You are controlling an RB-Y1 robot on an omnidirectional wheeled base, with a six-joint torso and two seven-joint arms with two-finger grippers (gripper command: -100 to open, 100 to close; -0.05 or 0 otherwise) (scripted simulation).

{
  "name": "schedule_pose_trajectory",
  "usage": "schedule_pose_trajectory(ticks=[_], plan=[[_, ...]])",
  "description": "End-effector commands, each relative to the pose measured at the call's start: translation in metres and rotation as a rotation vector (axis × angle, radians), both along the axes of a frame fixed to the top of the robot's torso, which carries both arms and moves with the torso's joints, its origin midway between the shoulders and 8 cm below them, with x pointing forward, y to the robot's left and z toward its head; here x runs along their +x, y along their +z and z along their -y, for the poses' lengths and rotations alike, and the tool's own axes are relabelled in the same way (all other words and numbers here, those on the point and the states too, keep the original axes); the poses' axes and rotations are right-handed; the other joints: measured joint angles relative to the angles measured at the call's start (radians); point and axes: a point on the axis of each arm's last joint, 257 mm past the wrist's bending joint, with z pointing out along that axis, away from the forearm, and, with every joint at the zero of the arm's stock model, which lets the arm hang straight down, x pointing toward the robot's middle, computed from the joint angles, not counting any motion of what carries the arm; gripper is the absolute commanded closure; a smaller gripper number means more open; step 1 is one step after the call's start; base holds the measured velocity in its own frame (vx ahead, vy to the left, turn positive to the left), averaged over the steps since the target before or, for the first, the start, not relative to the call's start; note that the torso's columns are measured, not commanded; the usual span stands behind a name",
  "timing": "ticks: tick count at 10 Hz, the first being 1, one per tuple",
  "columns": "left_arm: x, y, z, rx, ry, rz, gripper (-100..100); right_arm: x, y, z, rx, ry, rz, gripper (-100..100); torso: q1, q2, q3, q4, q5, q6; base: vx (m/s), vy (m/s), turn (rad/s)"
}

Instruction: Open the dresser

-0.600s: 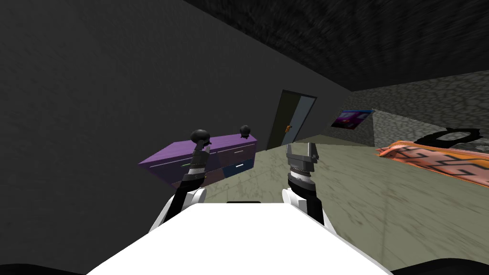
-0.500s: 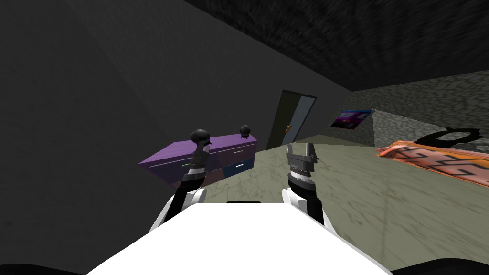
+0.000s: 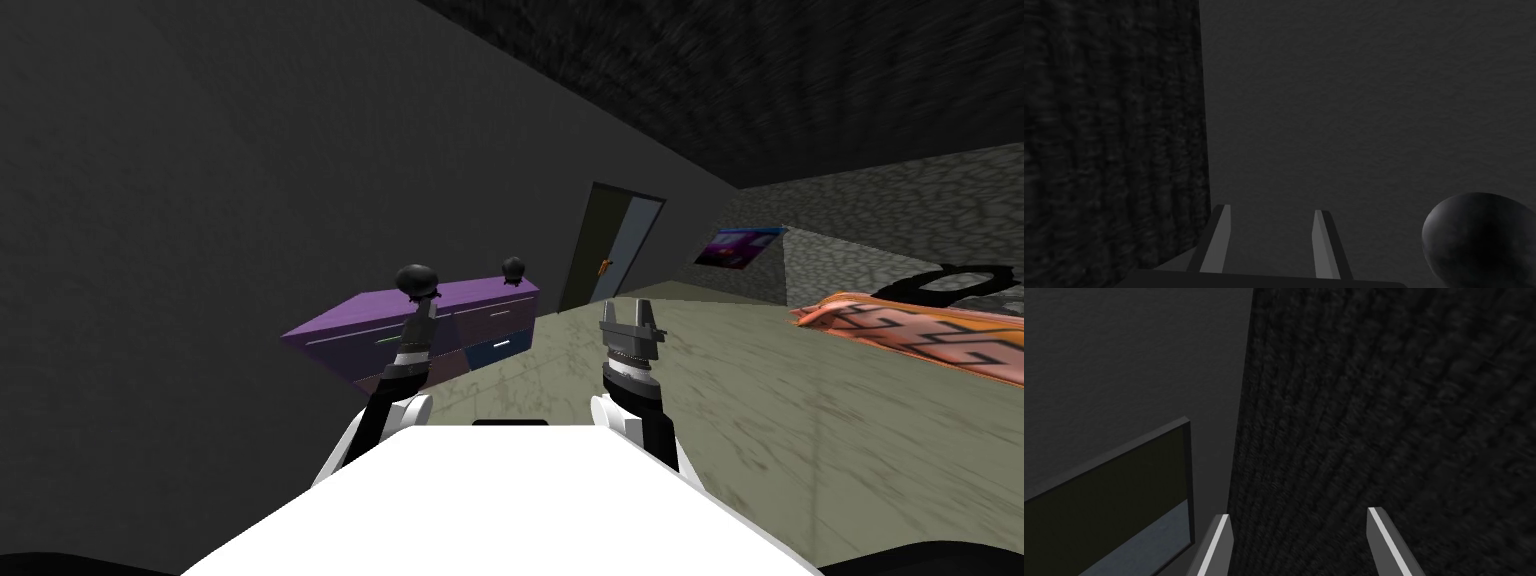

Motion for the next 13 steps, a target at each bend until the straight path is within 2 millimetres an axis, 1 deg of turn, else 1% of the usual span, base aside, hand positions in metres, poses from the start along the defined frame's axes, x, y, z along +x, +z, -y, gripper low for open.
schedule_pose_trajectory(ticks=[1, 3, 4, 5, 6, 13], plan=[[0.000, 0.000, 0.000, 0.000, 0.000, 0.000, 0, 0.000, 0.000, 0.000, 0.000, 0.000, 0.000, 0, 0.000, 0.074, -0.147, 0.074, 0.000, 0.000, 0.000, 0.000, 0.000], [0.000, 0.000, 0.000, 0.000, 0.000, 0.000, 0, 0.000, 0.000, 0.000, 0.000, 0.000, 0.000, 0, 0.000, 0.222, -0.443, 0.221, 0.000, 0.000, 0.000, 0.000, 0.000], [0.004, -0.008, 0.002, 0.032, -0.013, -0.019, -100, 0.000, 0.000, 0.000, 0.000, 0.000, 0.000, 0, 0.000, 0.295, -0.590, 0.295, 0.000, 0.000, 0.037, -0.018, 0.010], [0.006, -0.013, 0.002, 0.044, -0.016, -0.029, -100, 0.000, 0.000, 0.000, 0.000, 0.000, 0.000, 0, -0.001, 0.328, -0.660, 0.328, 0.000, 0.000, 0.062, -0.035, 0.018], [0.012, -0.027, 0.000, 0.064, -0.020, -0.055, -100, 0.000, 0.000, 0.000, 0.000, 0.000, -0.001, 0, -0.001, 0.336, -0.680, 0.337, 0.000, 0.000, 0.105, -0.041, 0.025], [0.034, -0.089, -0.019, 0.091, 0.000, -0.163, -100, 0.000, 0.000, 0.000, 0.000, 0.000, -0.001, 0, 0.000, 0.342, -0.684, 0.342, 0.000, 0.000, 0.112, -0.065, 0.022]])
